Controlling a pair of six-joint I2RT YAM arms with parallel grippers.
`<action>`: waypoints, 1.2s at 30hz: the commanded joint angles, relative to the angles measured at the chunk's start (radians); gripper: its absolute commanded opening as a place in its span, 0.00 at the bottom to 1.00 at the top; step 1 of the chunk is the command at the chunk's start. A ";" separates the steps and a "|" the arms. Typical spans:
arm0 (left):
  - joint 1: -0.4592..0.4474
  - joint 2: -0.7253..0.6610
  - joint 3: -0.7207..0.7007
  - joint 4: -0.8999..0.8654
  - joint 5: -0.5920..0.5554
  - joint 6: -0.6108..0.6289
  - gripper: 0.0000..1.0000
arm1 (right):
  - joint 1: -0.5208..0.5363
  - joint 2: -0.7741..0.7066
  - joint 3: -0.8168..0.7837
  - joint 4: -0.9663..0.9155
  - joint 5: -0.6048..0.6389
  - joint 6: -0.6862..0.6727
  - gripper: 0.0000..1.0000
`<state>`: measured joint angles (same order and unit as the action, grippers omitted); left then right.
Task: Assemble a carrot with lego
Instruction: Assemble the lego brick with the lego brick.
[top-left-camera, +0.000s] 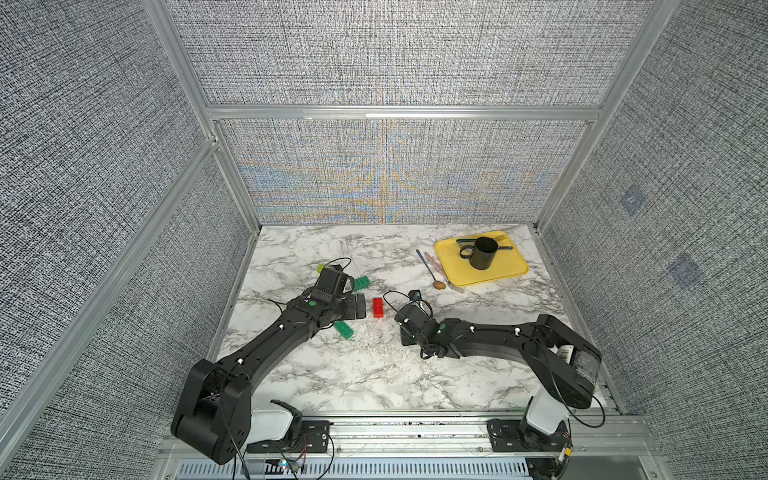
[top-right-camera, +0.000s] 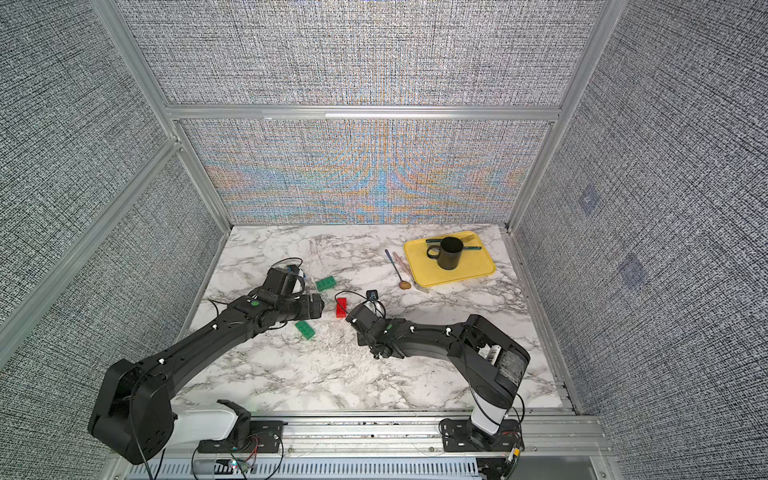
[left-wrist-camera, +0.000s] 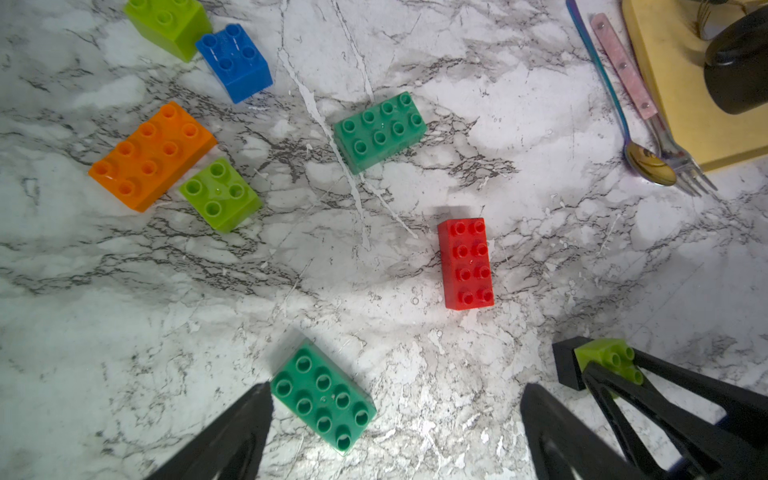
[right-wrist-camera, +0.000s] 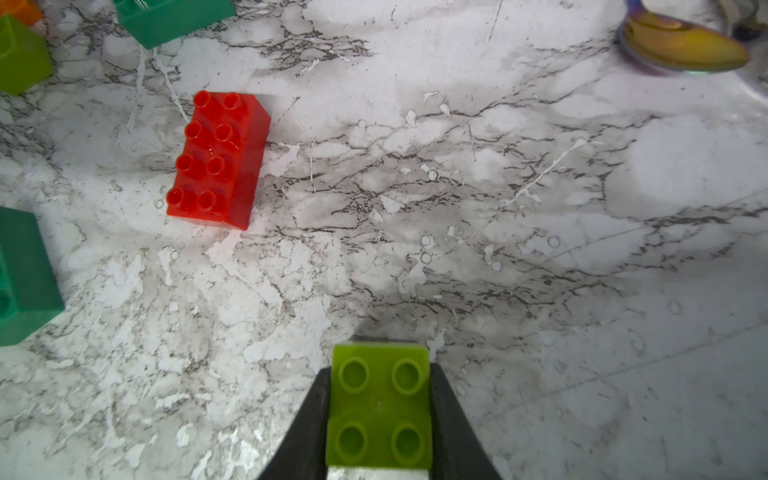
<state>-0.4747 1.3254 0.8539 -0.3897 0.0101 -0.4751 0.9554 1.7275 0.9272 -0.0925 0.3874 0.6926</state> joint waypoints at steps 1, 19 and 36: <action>0.001 0.003 -0.001 0.020 0.002 0.007 0.96 | 0.006 0.009 -0.012 -0.047 -0.008 0.025 0.25; -0.001 -0.012 -0.004 0.014 -0.018 0.011 0.97 | 0.053 -0.001 -0.052 -0.086 0.027 0.066 0.25; 0.000 -0.010 0.004 0.009 -0.042 0.018 0.97 | 0.065 0.073 -0.166 -0.047 0.027 0.055 0.22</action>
<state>-0.4751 1.3178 0.8505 -0.3901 -0.0097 -0.4709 1.0260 1.7500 0.7998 0.0780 0.5423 0.7330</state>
